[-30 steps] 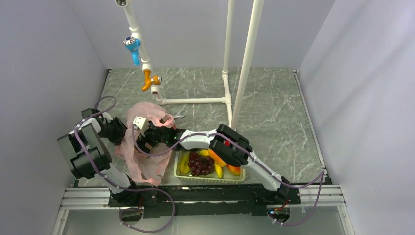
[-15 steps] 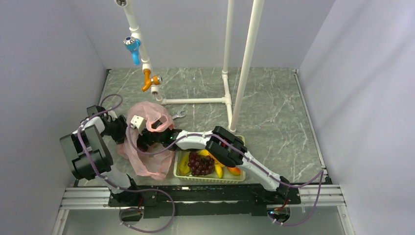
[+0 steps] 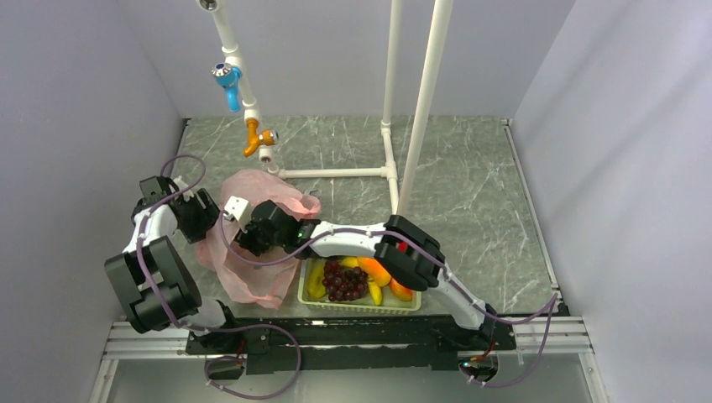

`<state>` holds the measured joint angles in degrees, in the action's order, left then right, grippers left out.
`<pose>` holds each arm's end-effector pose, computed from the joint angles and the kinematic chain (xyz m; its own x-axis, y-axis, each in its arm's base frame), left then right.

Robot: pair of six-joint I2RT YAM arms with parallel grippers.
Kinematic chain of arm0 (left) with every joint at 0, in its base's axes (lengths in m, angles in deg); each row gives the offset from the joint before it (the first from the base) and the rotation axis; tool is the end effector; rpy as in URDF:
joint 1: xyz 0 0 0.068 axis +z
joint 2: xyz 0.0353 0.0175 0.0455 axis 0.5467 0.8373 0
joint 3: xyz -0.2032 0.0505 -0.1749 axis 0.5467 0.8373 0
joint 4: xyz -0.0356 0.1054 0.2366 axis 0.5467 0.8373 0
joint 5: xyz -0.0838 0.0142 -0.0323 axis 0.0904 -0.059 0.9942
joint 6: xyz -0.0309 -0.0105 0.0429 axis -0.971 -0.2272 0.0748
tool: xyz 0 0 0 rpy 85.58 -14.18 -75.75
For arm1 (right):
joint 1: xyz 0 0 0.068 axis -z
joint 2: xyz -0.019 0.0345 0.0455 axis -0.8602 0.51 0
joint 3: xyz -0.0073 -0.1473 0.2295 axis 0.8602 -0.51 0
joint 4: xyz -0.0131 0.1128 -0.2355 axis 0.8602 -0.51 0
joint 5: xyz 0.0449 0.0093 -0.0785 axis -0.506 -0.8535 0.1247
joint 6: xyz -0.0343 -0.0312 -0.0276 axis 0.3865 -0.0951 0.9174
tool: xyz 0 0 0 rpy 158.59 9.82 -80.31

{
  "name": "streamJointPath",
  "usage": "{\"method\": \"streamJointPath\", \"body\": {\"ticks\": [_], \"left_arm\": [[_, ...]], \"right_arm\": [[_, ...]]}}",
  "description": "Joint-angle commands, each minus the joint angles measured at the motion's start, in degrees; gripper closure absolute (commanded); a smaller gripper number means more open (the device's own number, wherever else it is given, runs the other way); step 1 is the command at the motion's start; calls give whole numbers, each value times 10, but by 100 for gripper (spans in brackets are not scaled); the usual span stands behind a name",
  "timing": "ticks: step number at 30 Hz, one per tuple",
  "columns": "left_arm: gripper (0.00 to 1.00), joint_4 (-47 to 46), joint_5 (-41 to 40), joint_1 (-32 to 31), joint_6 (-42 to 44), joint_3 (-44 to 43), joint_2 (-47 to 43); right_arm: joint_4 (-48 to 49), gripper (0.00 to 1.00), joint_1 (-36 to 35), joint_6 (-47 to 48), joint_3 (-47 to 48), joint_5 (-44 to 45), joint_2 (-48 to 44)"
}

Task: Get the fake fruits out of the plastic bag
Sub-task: Take out the fake fruit from the plastic bag.

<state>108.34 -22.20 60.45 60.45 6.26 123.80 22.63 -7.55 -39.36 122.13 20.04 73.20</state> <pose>0.2445 0.1100 0.1936 -0.7384 -0.5750 -0.3524 -0.4110 0.7980 -0.4409 0.2097 0.4951 0.1706 -0.0996 -0.4230 -0.9006 -0.9436 0.3275 -0.0495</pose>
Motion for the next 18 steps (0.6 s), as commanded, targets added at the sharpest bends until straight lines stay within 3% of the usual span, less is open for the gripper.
{"method": "streamJointPath", "body": {"ticks": [1,10,18], "left_arm": [[29,-4,-19,5,-5,6,-36],[21,1,-97,8,-18,15,-123],[16,-4,-128,9,-20,32,-214]], "right_arm": [[-31,96,-7,-39,-23,19,-86],[-87,100,-7,-115,-137,22,-205],[-161,100,-6,-135,-280,63,-369]]}}
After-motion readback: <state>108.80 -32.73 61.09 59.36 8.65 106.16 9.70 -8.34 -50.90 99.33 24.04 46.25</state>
